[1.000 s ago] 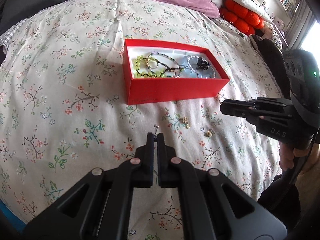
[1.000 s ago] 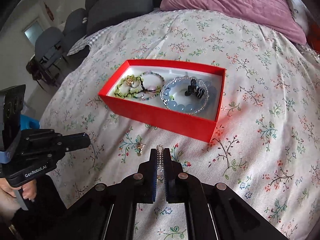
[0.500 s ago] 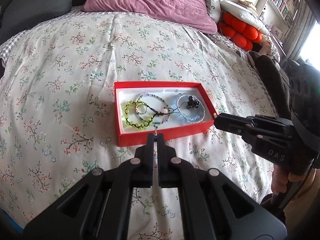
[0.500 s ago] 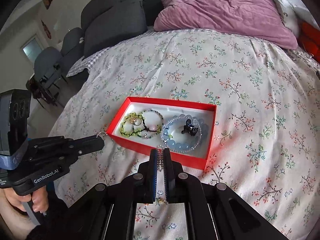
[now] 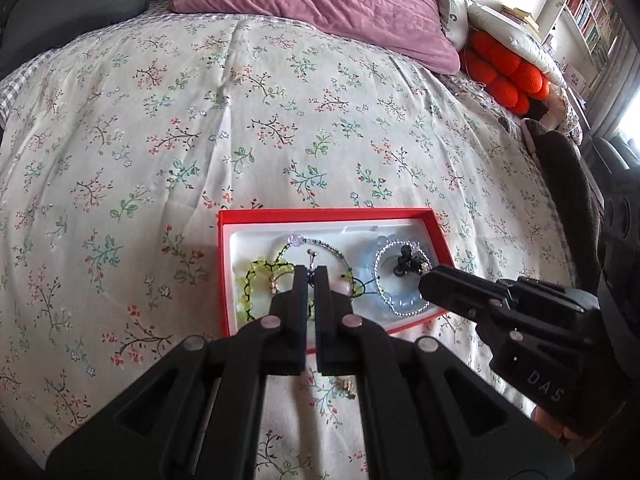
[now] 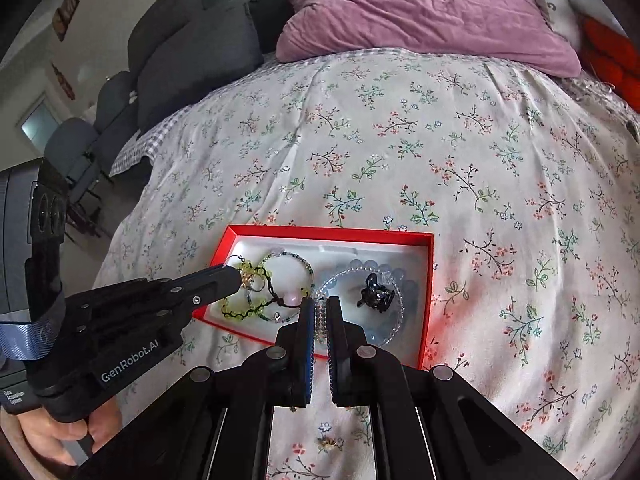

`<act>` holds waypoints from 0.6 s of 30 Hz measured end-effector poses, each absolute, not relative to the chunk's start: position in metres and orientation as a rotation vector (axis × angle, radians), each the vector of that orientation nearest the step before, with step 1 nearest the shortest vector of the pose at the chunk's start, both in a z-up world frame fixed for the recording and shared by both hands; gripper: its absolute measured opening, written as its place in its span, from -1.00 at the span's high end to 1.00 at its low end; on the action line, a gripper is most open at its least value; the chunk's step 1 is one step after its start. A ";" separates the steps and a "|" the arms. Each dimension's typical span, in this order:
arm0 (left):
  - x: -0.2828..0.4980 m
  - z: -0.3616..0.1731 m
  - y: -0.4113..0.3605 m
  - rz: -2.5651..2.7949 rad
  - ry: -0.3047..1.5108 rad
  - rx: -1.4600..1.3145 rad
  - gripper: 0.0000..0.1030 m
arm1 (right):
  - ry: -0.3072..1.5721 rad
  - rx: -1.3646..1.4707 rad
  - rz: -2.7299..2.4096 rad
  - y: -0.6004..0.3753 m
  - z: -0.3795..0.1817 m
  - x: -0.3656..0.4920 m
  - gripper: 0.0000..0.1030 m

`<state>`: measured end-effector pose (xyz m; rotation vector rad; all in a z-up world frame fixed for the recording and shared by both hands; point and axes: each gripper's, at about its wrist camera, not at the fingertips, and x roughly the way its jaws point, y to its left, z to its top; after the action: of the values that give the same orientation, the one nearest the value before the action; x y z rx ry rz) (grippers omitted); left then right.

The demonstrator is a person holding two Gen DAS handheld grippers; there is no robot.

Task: Organize jewelry
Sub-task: 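Carry both rings into the red box and open both tools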

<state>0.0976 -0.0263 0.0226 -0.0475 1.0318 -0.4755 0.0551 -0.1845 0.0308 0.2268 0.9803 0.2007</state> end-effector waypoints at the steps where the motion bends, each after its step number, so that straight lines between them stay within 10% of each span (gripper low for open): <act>1: 0.100 0.021 -0.027 -0.472 1.035 -0.056 0.93 | 0.986 0.235 0.194 -0.184 0.029 0.058 0.89; 18: 0.115 0.010 -0.030 -0.433 1.050 -0.049 0.72 | 1.052 0.254 0.142 -0.190 0.012 0.075 0.74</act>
<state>0.1154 -0.0300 0.0103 -0.0489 1.0499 -0.4333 0.0752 -0.1905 0.0125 0.2539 1.0522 0.1419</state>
